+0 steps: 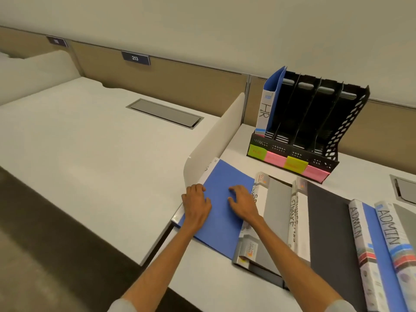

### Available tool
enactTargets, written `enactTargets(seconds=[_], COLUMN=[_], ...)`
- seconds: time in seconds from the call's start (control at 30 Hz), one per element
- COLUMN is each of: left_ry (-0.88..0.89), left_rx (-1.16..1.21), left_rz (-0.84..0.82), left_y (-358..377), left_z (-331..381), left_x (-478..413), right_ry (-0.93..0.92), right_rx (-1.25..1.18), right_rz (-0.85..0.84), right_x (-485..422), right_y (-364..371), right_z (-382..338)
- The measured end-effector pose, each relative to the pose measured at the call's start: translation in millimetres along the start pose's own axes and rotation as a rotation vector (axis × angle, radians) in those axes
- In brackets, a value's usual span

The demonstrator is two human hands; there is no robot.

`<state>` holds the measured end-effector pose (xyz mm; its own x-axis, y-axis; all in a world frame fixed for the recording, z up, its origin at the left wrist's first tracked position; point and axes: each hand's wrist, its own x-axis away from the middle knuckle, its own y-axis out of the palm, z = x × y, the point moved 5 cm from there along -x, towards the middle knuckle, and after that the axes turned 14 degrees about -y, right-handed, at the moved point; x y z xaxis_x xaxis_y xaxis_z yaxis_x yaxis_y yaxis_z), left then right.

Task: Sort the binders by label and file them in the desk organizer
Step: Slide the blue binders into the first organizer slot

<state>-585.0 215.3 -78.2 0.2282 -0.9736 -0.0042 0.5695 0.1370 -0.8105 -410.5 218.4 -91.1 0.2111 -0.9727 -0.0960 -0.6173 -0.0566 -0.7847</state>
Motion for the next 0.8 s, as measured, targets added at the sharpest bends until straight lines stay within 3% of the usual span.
enactTargets(seconds=[0.13, 0.27, 0.37, 0.67, 0.8], left_ry=[-0.06, -0.376, -0.39, -0.465, -0.463], left_rx=[-0.11, -0.204, -0.219, -0.013, 0.246], left_rz=[0.022, -0.037, -0.116, -0.382, -0.553], left_y=[-7.3, -5.6, -5.0, -26.0, -34.9], left_z=[-18.1, -44.7, -52.5, -46.4, -27.1], left_x=[12.1, 21.7, 17.9, -2.7, -7.8], right_ry=[-0.005, -0.027, -0.003, 0.044, 0.084], right_rx=[0.068, 0.108, 0.121, -0.013, -0.093], right_rz=[0.004, -0.026, -0.037, 0.04, 0.169], right_x=[10.3, 16.2, 21.3, 25.0, 22.4], right_y=[10.5, 16.5, 18.9, 15.9, 7.5], right_z=[-7.3, -13.0, -12.9, -16.1, -17.9])
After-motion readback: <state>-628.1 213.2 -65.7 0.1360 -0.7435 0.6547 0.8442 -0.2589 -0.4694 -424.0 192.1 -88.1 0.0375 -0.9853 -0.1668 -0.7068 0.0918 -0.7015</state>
